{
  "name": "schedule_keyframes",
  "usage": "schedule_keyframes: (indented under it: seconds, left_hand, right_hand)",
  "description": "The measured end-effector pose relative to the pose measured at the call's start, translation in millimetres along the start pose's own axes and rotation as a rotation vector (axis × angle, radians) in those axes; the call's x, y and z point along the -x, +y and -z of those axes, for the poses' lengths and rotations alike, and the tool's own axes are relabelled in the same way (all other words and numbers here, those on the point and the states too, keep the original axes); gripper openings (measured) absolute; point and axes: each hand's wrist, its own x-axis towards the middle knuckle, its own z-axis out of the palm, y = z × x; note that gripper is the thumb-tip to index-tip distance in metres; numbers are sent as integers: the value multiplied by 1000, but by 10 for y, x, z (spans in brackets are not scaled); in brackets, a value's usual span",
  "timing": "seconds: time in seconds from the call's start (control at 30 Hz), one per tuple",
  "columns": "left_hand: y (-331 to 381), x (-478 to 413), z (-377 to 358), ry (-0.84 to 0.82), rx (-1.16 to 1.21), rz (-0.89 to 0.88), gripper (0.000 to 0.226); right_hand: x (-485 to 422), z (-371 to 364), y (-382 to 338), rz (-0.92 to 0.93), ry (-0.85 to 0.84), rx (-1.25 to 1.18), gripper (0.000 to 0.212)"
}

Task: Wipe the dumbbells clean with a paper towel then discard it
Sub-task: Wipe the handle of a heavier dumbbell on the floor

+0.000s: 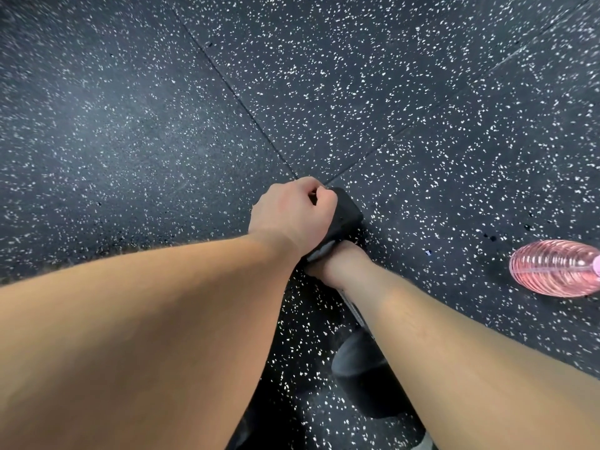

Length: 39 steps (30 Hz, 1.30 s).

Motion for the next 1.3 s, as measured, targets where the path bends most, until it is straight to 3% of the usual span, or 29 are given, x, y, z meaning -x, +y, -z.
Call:
schedule_keyframes:
  seconds: [0.2, 0.43, 0.53, 0.67, 0.8, 0.9, 1.0, 1.1, 1.23, 1.3]
  left_hand:
    - [-16, -2, -3, 1, -1, -3, 37]
    - [7, -14, -6, -4, -8, -7, 37]
    - [7, -17, -6, -3, -9, -11, 37]
    - [-9, -12, 5, -5, -7, -19, 38]
    - [-27, 10, 18, -6, -2, -17, 35]
    - [-31, 17, 12, 2, 9, -16, 36]
    - [-31, 14, 9, 2, 8, -14, 38]
    - [-27, 9, 9, -1, 2, -10, 38]
    - [-13, 8, 15, -4, 3, -11, 35]
    - [-17, 11, 16, -8, 4, -11, 35]
  right_hand:
    - [21, 164, -14, 33, -192, -68, 40]
    - [-24, 103, 112, -55, -359, -504, 25]
    - [-57, 91, 173, -59, -359, -706, 17]
    - [-69, 51, 205, -42, -321, -701, 28]
    - [17, 100, 316, 29, -338, -850, 8]
    - [113, 148, 344, 54, -393, -1059, 23]
    - [103, 118, 250, 5, -329, -970, 27]
    - [75, 119, 99, -37, -212, -693, 26]
    - [4, -4, -30, -81, 27, -294, 34]
    - [-33, -106, -9, -224, 158, -246, 31]
